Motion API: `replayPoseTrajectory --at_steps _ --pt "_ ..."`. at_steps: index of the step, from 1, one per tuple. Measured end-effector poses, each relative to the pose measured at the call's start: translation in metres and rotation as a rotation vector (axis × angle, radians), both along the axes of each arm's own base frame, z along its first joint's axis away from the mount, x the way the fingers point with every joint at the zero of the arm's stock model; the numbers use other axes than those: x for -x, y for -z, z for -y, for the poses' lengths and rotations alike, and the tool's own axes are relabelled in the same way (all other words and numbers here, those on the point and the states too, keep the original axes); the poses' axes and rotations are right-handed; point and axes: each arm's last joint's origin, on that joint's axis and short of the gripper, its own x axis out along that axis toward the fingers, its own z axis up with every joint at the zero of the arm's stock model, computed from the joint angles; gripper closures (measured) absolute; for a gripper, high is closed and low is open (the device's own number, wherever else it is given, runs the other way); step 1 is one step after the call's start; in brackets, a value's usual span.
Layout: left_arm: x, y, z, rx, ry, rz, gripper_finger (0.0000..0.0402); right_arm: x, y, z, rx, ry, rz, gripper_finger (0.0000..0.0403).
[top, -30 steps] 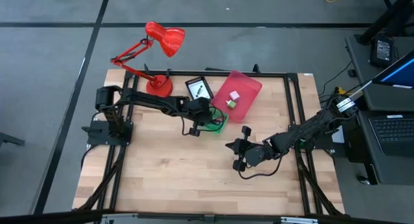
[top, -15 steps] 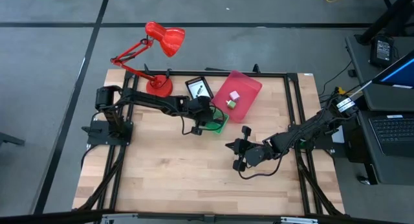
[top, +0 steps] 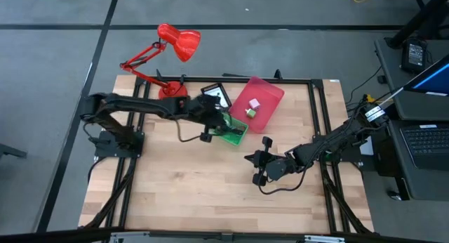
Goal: Pick and place items into bin
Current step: Return to Home Position
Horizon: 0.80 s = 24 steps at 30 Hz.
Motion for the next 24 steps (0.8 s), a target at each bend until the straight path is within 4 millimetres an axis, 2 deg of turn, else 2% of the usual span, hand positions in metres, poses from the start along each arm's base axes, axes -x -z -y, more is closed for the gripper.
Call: replayPoseTrajectory --at_steps 5,8,10,14,19,24 --pt "0.024 -0.037 0.005 0.010 0.008 0.102 0.0399 0.000 0.000 0.000 0.015 -0.010 -0.006 0.0402" --pt "0.039 -0.049 0.008 0.058 0.002 0.110 0.0401 0.000 0.000 0.000 0.021 -0.014 -0.009 0.0402" --pt "0.048 -0.048 0.013 0.087 0.035 0.129 0.0401 0.001 0.000 -0.001 0.022 -0.016 -0.011 0.0402" --pt "0.074 -0.022 0.023 0.154 0.067 0.177 0.0400 0.001 0.001 0.000 0.030 -0.019 -0.019 0.0402" --pt "0.114 0.020 0.030 0.184 -0.053 0.304 0.0400 0.001 0.001 -0.001 0.029 -0.018 -0.017 0.0402" --pt "0.151 0.038 0.033 0.164 -0.093 0.476 0.0400 0.000 0.000 0.000 0.025 -0.016 -0.011 0.0402"
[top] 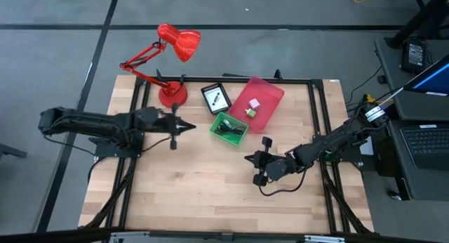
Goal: Pick and place items into bin
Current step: Return to Home Position
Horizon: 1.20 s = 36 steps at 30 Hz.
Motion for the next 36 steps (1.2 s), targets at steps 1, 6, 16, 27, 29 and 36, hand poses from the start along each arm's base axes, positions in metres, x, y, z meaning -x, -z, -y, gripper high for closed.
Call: replayPoseTrajectory --at_steps 1,6,16,27,29,36 --pt "0.006 0.001 0.000 -0.005 -0.010 0.025 0.0400 0.000 0.000 0.000 -0.001 0.001 0.003 0.0402" --pt "0.035 0.001 0.002 -0.027 -0.037 0.117 0.0400 -0.004 -0.002 0.006 0.009 0.019 0.024 0.0402" --pt "0.073 0.018 0.003 -0.034 -0.126 0.263 0.0400 -0.015 -0.018 0.022 -0.009 0.056 0.145 0.0402" --pt "0.090 0.021 0.004 -0.057 -0.168 0.280 0.0400 0.015 -0.074 0.038 0.007 0.013 0.252 0.0402" --pt "0.089 0.022 0.003 -0.054 -0.167 0.277 0.0400 0.025 -0.085 0.042 0.014 0.008 0.265 0.0402" --pt "0.081 0.048 0.002 -0.057 -0.200 0.308 0.0400 0.052 -0.105 0.053 0.026 0.003 0.267 0.0402"
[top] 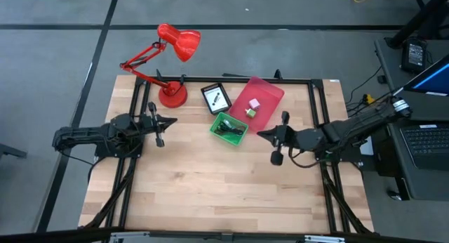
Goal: Pick and place items into bin
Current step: Return to Home Position
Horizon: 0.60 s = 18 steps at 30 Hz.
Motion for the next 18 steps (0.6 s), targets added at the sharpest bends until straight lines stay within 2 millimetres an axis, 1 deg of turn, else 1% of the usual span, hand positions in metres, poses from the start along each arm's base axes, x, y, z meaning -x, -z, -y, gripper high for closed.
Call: replayPoseTrajectory --at_steps 4,6,8,12,15,16,18 --pt "0.000 0.000 0.000 0.000 -0.004 0.000 0.0399 0.004 0.002 0.001 0.011 0.000 -0.032 0.0402" --pt "0.000 0.000 0.000 -0.001 -0.009 0.000 0.0399 0.004 0.008 0.002 0.018 -0.001 -0.038 0.0402" --pt "0.000 0.000 -0.001 -0.003 -0.017 -0.001 0.0398 0.005 0.020 0.002 0.025 -0.006 -0.025 0.0402" --pt "0.000 0.000 -0.002 -0.014 -0.033 -0.010 0.0398 0.013 0.054 0.007 0.027 -0.007 0.043 0.0402" --pt "0.001 0.000 -0.004 -0.013 -0.049 -0.010 0.0398 0.029 0.082 0.015 0.028 0.001 0.077 0.0403" --pt "0.001 0.000 -0.004 -0.013 -0.054 -0.011 0.0398 0.036 0.088 0.018 0.023 0.003 0.097 0.0403" --pt "0.001 0.000 -0.005 -0.013 -0.067 -0.011 0.0398 0.049 0.091 0.024 0.002 0.009 0.165 0.0403"
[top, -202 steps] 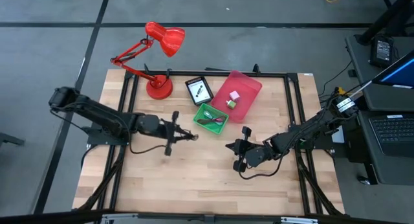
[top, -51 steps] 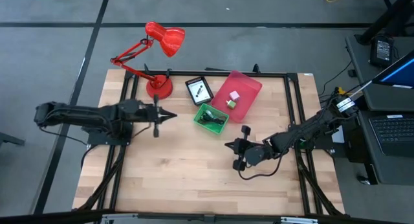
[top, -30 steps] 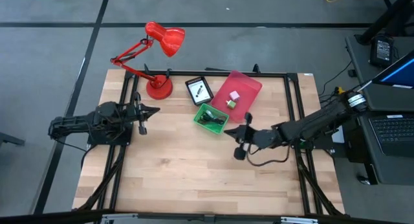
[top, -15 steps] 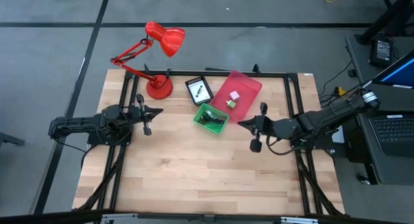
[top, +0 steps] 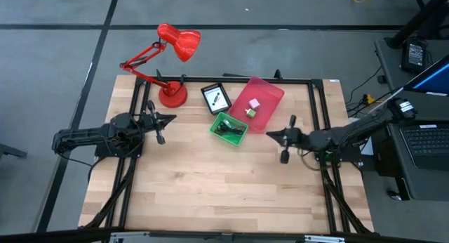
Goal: Pick and place items into bin
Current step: Return to Home Position
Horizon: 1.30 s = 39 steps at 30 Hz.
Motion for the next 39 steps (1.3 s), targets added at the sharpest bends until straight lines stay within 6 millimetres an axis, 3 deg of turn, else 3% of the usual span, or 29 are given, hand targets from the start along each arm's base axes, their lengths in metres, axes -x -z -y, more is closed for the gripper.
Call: replayPoseTrajectory --at_steps 8,14,23,34,39 --pt "0.001 0.000 -0.004 0.006 -0.061 0.004 0.0398 0.047 0.001 0.017 0.089 -0.013 0.133 0.0403" --pt "0.001 0.000 -0.004 0.008 -0.058 0.006 0.0398 0.066 0.013 0.020 0.002 -0.134 0.165 0.0403" --pt "0.001 0.000 -0.004 0.023 -0.056 0.012 0.0398 0.072 0.027 0.021 0.004 -0.197 0.175 0.0403" --pt "0.001 0.000 -0.004 0.023 -0.055 0.012 0.0398 0.072 0.028 0.021 -0.036 -0.195 0.176 0.0403" --pt "0.001 0.000 -0.004 0.023 -0.054 0.012 0.0398 0.072 0.028 0.021 -0.298 -0.180 0.228 0.0403"
